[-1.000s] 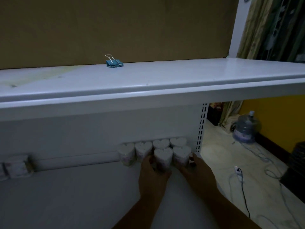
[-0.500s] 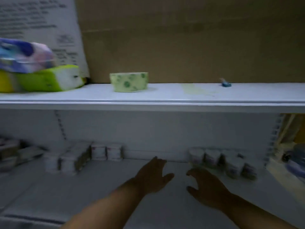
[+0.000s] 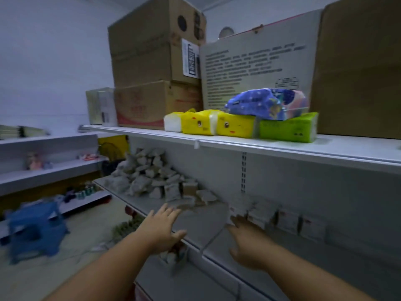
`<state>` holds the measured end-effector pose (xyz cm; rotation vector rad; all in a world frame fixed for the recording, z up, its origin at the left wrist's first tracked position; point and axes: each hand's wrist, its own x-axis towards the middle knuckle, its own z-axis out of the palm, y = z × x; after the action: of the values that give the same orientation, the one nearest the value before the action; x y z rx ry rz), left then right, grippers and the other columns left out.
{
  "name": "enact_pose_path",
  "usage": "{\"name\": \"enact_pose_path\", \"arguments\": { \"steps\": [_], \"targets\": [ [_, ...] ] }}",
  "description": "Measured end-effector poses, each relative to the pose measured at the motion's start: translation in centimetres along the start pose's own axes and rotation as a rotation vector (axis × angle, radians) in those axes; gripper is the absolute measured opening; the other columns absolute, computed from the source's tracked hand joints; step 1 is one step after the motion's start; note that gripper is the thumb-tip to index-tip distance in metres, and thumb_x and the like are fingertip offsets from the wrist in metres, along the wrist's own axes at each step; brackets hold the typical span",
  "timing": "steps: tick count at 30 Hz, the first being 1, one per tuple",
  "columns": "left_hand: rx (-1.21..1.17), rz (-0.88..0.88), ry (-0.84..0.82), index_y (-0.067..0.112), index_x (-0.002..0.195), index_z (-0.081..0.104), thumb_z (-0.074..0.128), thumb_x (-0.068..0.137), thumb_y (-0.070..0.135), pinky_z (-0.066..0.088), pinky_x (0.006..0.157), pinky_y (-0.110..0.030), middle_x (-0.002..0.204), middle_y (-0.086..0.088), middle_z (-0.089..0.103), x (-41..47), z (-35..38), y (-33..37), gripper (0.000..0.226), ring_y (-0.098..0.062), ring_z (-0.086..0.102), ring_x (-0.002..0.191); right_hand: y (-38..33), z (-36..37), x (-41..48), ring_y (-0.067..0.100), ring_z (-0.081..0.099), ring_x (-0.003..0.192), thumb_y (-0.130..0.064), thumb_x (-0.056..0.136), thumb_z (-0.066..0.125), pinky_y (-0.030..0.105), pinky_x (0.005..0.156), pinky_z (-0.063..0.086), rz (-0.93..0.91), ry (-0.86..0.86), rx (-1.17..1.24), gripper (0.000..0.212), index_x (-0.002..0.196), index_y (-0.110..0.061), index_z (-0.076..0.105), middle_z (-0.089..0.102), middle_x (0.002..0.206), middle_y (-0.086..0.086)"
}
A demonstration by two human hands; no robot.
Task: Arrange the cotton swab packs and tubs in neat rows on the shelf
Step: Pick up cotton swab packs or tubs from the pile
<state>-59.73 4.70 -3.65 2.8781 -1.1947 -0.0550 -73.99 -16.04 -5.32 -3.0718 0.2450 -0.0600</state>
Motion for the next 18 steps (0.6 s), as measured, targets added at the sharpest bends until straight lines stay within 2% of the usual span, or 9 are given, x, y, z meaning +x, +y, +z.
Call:
{"name": "enact_pose_path", "arguments": {
  "steps": [4, 8, 13, 16, 18],
  "targets": [
    [-0.072, -0.067, -0.035, 0.029, 0.151, 0.009, 0.030, 0.093, 0.063, 0.003, 0.120, -0.042, 0.160, 0.004, 0.001, 0.4, 1.4, -4.7, 0.071, -0.015, -0.007, 0.147, -2.4, 0.8, 4.7, 0.023, 0.003, 0.147, -0.031, 0.096, 0.041, 0.033, 0.118, 0.011, -0.063, -0.077, 0.036, 0.063, 0.151, -0.016, 0.014, 0.003, 0.160, 0.008],
    [-0.068, -0.091, -0.080, 0.030, 0.150, 0.008, 0.028, 0.092, 0.064, 0.003, 0.120, -0.043, 0.160, 0.003, -0.001, 3.6, 3.0, -8.2, 0.070, -0.015, -0.008, 0.147, -2.6, 2.4, 10.2, 0.021, 0.000, 0.147, -0.034, 0.096, 0.042, 0.031, 0.117, 0.014, -0.070, -0.072, 0.066, 0.062, 0.150, -0.018, 0.017, 0.000, 0.160, 0.005],
    [0.009, -0.125, -0.104, 0.028, 0.151, 0.009, 0.029, 0.094, 0.060, 0.004, 0.120, -0.042, 0.160, 0.000, 0.000, 9.6, 2.1, -10.5, 0.069, -0.018, -0.004, 0.147, -0.9, 4.3, 18.1, 0.021, 0.014, 0.144, -0.038, 0.094, 0.048, 0.031, 0.111, 0.028, -0.100, 0.004, 0.075, 0.063, 0.149, -0.020, 0.022, 0.000, 0.160, 0.004],
    [-0.023, -0.119, -0.094, 0.028, 0.150, 0.013, 0.033, 0.093, 0.059, 0.014, 0.118, -0.037, 0.159, 0.002, 0.008, 13.5, 1.2, -11.2, 0.068, -0.018, 0.009, 0.146, 0.7, 5.9, 22.2, 0.021, 0.011, 0.146, -0.039, 0.093, 0.048, 0.033, 0.115, 0.023, -0.064, 0.043, 0.081, 0.071, 0.151, -0.017, 0.012, 0.005, 0.159, 0.003],
    [-0.214, -0.142, -0.128, 0.028, 0.149, 0.018, 0.040, 0.091, 0.059, 0.024, 0.113, -0.031, 0.156, 0.003, 0.020, 15.9, 1.4, -11.2, 0.069, -0.018, 0.025, 0.141, 1.9, 7.0, 24.4, 0.022, 0.012, 0.146, -0.042, 0.090, 0.049, 0.035, 0.118, 0.019, -0.010, 0.111, 0.119, 0.077, 0.152, -0.018, 0.009, 0.011, 0.158, 0.004]
  ]
}}
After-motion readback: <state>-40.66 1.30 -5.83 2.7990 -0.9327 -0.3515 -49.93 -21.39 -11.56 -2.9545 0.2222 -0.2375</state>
